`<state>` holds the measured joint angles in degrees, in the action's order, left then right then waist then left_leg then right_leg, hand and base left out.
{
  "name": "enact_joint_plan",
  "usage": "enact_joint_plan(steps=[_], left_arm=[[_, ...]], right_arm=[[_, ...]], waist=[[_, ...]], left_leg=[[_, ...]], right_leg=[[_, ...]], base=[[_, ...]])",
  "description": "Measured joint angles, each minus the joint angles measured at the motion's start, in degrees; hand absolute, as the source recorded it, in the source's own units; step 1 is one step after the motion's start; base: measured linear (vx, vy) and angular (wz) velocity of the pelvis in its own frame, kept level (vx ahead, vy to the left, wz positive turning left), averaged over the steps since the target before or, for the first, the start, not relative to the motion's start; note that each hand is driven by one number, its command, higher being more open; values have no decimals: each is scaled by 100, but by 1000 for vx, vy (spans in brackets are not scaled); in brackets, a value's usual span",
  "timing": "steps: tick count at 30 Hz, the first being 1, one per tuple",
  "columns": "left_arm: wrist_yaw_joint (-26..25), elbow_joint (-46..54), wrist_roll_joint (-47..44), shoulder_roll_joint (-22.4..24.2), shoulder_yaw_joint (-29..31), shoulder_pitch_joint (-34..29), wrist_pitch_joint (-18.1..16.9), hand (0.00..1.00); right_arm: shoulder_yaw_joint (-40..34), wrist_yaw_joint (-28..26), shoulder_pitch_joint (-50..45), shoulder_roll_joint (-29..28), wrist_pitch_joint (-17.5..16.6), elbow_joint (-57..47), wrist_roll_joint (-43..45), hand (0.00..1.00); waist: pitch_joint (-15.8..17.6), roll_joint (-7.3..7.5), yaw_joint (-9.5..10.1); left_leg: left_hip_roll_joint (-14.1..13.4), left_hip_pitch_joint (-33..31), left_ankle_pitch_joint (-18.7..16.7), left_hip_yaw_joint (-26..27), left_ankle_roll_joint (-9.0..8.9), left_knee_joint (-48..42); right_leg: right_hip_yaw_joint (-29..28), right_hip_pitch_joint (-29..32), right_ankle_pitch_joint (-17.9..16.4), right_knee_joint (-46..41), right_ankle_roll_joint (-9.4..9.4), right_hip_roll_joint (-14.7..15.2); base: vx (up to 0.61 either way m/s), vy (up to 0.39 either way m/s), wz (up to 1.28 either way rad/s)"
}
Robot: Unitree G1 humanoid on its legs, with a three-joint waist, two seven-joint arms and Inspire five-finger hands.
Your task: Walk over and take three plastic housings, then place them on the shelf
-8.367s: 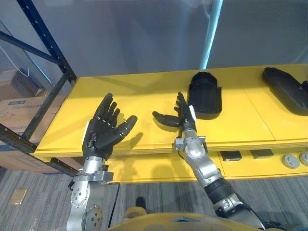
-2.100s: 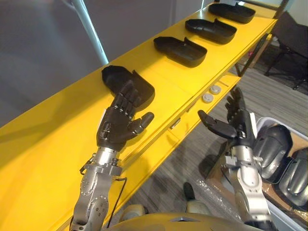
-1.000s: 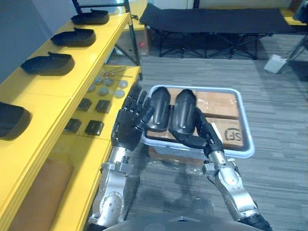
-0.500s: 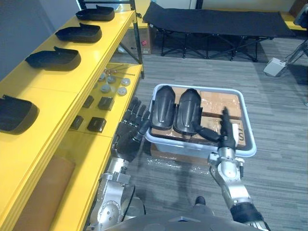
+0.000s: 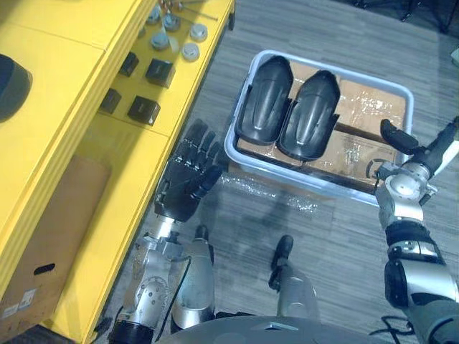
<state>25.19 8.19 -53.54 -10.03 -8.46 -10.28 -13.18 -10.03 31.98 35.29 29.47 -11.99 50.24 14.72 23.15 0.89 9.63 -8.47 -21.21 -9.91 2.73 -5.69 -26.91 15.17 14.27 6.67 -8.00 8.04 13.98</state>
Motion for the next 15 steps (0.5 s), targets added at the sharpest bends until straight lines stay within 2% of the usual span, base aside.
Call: enact_joint_plan(steps=[3,7,15], left_arm=[[55,-167,80,-12,-14,225,-60,100],[46,-435,240,-75,-23,311,-157,100],[37,-806,248,-108,-270,342,-291,100]], right_arm=[[133,-263,361,212,-5,429,2,100],[408,-563,934,520,-3,696,-36,100],[976,-628,1522,678,-31,873,-32,100]], waist=[[230,-19,110],[462,-91,129],[553,-153,193]], left_leg=[[-7,-207,-3,-77,-2,-119],[-15,-457,-5,-173,2,-305],[-25,-736,4,-333,2,-495]], right_leg=[[46,177,-31,-149,-41,5],[171,327,-56,-307,-73,15],[347,479,-93,-430,-127,16]], base=[[-59,0,7],[-84,6,8],[-44,8,7]])
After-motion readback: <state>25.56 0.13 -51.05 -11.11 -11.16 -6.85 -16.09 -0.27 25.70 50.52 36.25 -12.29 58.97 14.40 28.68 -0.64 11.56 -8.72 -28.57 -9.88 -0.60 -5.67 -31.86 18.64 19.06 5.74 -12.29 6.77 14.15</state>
